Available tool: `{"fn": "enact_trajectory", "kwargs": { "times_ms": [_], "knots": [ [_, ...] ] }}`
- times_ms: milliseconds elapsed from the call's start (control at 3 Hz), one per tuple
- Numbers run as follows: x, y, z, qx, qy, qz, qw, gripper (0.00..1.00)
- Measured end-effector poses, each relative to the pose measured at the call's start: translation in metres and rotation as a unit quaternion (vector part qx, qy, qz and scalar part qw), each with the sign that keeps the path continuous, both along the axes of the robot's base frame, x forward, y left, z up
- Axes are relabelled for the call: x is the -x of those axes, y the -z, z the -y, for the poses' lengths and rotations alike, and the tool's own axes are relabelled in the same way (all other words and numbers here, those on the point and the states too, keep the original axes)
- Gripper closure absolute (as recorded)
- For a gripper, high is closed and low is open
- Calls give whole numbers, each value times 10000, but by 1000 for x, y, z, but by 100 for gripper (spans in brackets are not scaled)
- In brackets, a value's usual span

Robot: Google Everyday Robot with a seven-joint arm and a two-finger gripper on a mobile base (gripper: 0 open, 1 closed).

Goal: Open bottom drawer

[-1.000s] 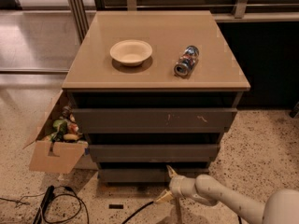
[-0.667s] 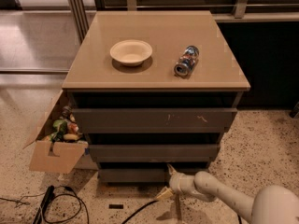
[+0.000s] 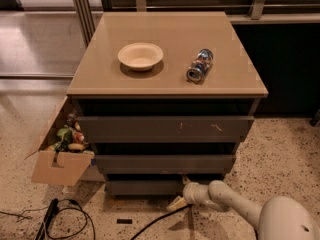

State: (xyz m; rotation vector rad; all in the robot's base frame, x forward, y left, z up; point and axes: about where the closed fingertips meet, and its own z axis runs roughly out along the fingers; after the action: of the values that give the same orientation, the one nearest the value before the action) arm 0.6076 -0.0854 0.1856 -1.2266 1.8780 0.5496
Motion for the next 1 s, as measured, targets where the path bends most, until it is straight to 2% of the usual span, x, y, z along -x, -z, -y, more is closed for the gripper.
{"fn": "enact_trajectory", "kwargs": {
  "times_ms": [667, 1000],
  "knots": [
    [-23, -11, -25, 54, 5, 342, 9994, 0],
    [-24, -11, -25, 54, 7, 344, 9994, 0]
  ]
}}
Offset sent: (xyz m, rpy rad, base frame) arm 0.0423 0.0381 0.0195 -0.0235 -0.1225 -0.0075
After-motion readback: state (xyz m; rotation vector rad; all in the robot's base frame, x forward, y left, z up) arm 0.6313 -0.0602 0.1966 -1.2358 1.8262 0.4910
